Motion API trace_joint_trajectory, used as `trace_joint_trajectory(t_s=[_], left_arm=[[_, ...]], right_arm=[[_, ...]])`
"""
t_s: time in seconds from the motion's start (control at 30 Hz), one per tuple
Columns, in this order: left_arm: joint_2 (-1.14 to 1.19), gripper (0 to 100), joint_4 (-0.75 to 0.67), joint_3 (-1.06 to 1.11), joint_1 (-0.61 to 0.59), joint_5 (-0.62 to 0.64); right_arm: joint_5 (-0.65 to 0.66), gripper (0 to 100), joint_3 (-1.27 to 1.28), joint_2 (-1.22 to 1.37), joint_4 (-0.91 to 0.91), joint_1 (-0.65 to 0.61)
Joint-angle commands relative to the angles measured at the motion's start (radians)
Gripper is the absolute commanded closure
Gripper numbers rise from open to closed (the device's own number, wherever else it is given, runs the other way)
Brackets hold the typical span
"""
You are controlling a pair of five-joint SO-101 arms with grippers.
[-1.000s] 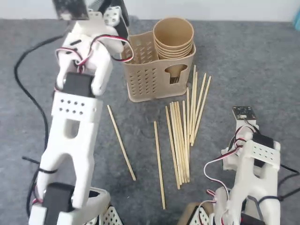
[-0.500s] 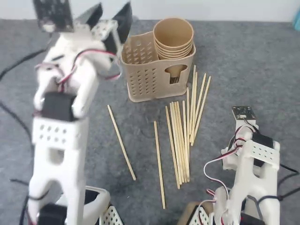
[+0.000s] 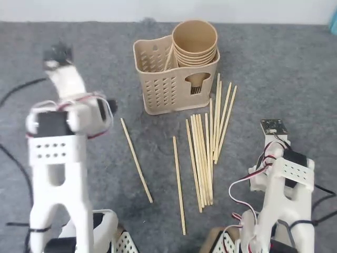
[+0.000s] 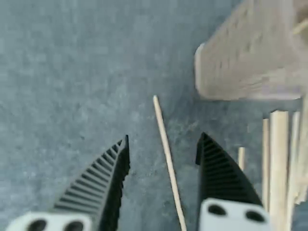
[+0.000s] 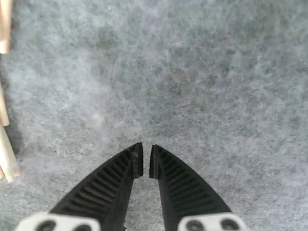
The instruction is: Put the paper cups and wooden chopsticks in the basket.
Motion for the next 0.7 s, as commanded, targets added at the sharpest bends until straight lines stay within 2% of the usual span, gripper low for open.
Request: trace_joint_trajectory(t_s=[0.0, 0.17, 0.23, 0.33, 0.47, 0.67], left_arm=[[0.000, 78, -0.252, 0.298, -0.009, 0.014], [0.003, 85, -0.516, 0.501, 0.000, 0.014], [0.003, 87, -0.566, 0.532, 0.018, 0.014], [0.005, 86, -0.569, 0.533, 0.058, 0.015], [0.034, 82, -0.568, 0.529, 0.097, 0.098], [0.256, 81, -0.532, 0.421, 0.095, 0.152]], right_arm=[[0.006, 95.1, -0.003, -0.013, -0.004, 0.007], [0.006, 95.1, 0.005, -0.013, -0.002, 0.008], [0.006, 95.1, 0.005, -0.013, -0.002, 0.008], [0.006, 95.1, 0.005, -0.013, -0.002, 0.008], [0.006, 95.1, 0.005, -0.013, -0.002, 0.008], [0.005, 95.1, 0.005, -0.013, 0.013, 0.008]])
